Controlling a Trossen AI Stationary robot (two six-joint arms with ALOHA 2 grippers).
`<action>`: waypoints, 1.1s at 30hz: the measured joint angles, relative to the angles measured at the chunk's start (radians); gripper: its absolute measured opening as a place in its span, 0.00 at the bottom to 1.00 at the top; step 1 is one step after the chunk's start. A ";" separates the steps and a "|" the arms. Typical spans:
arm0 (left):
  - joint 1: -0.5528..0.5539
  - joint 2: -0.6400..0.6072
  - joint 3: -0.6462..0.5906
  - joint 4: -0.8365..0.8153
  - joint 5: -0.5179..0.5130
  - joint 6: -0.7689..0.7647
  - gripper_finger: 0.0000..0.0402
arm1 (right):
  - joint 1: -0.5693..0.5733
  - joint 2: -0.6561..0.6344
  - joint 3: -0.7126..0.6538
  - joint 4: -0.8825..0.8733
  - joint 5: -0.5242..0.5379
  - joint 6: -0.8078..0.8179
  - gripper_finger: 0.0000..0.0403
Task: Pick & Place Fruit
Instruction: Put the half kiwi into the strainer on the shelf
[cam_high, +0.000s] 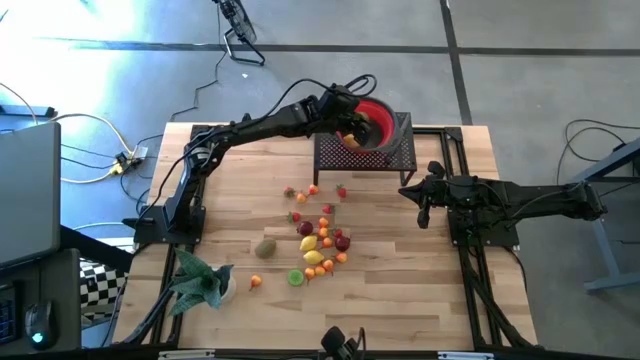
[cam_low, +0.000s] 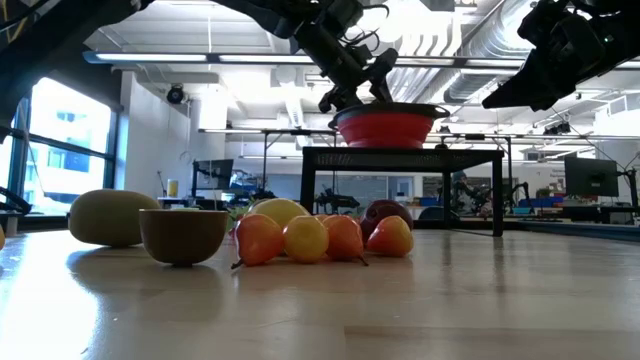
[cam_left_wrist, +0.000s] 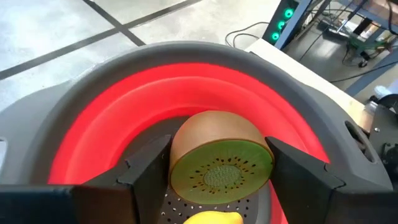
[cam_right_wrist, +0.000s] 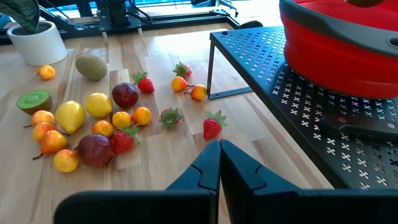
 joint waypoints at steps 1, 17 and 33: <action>0.000 0.000 0.000 0.000 0.000 0.003 0.60 | 0.000 0.000 0.000 0.000 0.000 0.000 0.01; 0.000 0.000 0.000 -0.001 0.003 0.015 0.60 | 0.000 0.000 0.000 0.000 0.000 0.000 0.01; 0.000 -0.001 0.000 0.021 0.009 0.008 0.60 | 0.000 0.000 0.000 0.000 0.000 -0.001 0.01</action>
